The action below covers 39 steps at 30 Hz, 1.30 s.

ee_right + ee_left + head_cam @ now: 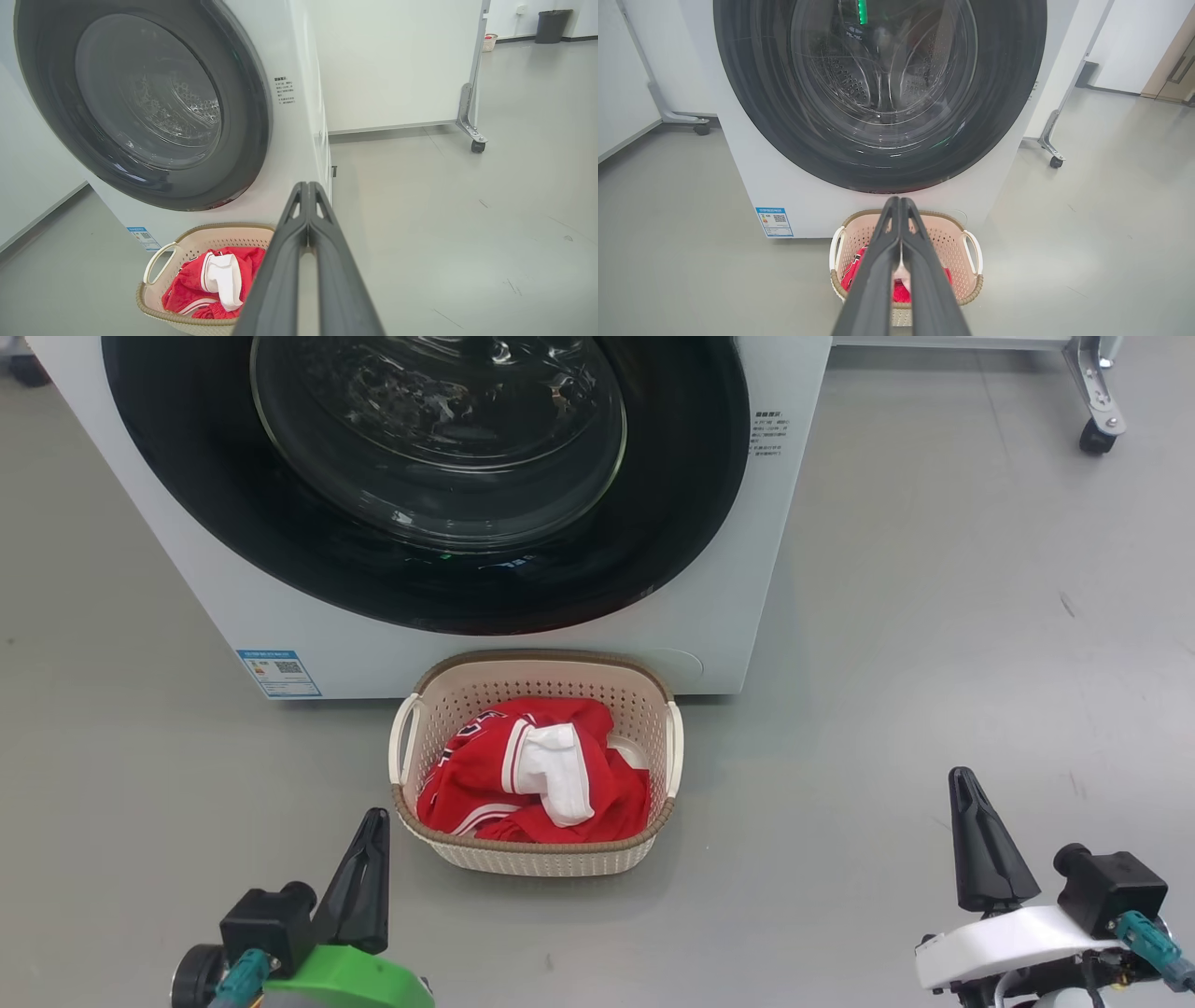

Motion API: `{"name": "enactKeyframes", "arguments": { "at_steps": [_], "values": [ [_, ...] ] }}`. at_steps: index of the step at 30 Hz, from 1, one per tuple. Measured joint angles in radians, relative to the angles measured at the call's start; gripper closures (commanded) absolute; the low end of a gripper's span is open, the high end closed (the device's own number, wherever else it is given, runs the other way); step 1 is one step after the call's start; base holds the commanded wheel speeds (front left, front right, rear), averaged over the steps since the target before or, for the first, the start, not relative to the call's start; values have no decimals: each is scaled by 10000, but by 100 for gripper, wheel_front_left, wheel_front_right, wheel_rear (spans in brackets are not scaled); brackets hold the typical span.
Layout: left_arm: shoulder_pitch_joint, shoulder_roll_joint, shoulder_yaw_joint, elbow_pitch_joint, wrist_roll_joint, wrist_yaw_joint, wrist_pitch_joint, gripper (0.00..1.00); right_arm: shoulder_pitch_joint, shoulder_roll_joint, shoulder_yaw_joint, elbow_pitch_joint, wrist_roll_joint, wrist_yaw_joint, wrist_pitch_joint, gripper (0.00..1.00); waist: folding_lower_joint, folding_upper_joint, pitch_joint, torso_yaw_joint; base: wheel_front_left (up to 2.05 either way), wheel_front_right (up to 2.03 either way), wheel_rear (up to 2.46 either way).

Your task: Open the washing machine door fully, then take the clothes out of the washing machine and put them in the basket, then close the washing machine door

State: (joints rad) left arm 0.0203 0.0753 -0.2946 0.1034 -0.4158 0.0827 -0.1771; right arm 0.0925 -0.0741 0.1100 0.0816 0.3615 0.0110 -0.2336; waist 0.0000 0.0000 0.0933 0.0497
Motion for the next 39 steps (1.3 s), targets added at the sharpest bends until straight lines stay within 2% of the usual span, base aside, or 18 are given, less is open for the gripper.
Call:
{"name": "enactKeyframes", "arguments": {
  "at_steps": [8,39],
  "values": [
    [16,-29,311,-33,-1304,-102,148,100,-4,40,-157,13,1434,86,270,100,0,0,-81,-50,0,0,0],
    [-14,46,1262,357,-5567,-706,926,100,-332,-15,-732,560,5753,378,1246,100,0,0,-377,-217,0,0,0]
  ]
}}
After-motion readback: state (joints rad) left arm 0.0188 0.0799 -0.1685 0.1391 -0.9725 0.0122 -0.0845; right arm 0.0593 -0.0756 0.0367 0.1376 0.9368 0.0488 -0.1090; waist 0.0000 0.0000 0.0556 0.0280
